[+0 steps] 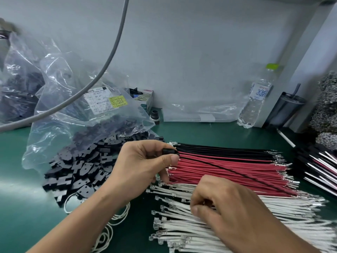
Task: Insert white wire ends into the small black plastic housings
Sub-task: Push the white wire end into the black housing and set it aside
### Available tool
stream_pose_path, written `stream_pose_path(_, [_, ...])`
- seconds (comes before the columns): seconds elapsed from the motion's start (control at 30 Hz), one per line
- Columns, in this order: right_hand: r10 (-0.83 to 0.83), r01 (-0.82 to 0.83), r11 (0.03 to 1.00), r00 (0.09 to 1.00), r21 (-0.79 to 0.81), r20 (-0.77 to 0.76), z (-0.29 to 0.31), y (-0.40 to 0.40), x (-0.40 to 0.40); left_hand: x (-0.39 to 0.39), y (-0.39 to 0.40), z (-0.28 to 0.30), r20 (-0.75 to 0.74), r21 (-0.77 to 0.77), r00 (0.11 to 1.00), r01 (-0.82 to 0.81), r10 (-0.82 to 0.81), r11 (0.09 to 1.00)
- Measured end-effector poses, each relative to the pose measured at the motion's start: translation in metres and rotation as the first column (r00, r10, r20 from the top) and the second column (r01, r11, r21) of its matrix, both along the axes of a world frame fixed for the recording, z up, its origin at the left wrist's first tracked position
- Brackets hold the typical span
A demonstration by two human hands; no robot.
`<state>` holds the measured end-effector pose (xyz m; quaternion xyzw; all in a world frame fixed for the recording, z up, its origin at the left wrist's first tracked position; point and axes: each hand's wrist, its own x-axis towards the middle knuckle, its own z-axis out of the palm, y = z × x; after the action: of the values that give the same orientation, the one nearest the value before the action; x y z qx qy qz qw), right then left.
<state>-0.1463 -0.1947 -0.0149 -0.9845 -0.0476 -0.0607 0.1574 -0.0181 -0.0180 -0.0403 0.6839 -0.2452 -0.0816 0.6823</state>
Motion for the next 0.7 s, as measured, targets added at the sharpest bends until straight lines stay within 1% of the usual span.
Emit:
stream_pose_path(0.03, [-0.02, 0.02, 0.998, 1.0, 0.056, 0.011, 0.003, -0.002, 0.001, 0.001, 0.0, 0.001, -0.004, -0.001, 1.0, -0.001, 0.001, 1.0])
stream_pose_path(0.1, [-0.064, 0.054, 0.974, 0.997, 0.221, 0.035, 0.008, -0.008, 0.004, 0.002, 0.002, 0.002, -0.014, -0.006, 1.0, 0.003, -0.003, 1.0])
stream_pose_path(0.17, [-0.108, 0.058, 0.941, 0.985, 0.333, 0.135, 0.009, -0.012, 0.005, 0.003, 0.002, 0.003, -0.023, -0.014, 1.0, 0.011, -0.011, 1.0])
stream_pose_path(0.23, [-0.145, 0.041, 0.926, 0.957, 0.375, 0.251, 0.005, -0.013, 0.007, 0.003, 0.002, 0.004, -0.041, -0.027, 0.999, 0.02, -0.021, 0.999])
stream_pose_path(0.33, [-0.183, 0.031, 0.932, 0.901, 0.361, 0.394, -0.002, -0.01, 0.009, 0.001, 0.002, 0.005, -0.07, -0.04, 0.997, 0.039, -0.042, 0.998])
stream_pose_path(0.4, [-0.199, 0.024, 0.93, 0.87, 0.366, 0.45, -0.005, -0.01, 0.01, 0.001, 0.001, 0.005, -0.081, -0.038, 0.995, 0.057, -0.06, 0.998])
stream_pose_path(0.53, [-0.21, 0.035, 0.942, 0.836, 0.334, 0.507, -0.008, -0.01, 0.008, -0.001, -0.001, 0.004, -0.096, -0.033, 0.989, 0.106, -0.108, 0.994])
stream_pose_path(0.7, [-0.192, 0.073, 0.971, 0.803, 0.226, 0.565, -0.011, -0.011, 0.007, -0.001, -0.001, 0.004, -0.094, -0.026, 0.989, 0.114, -0.116, 0.993])
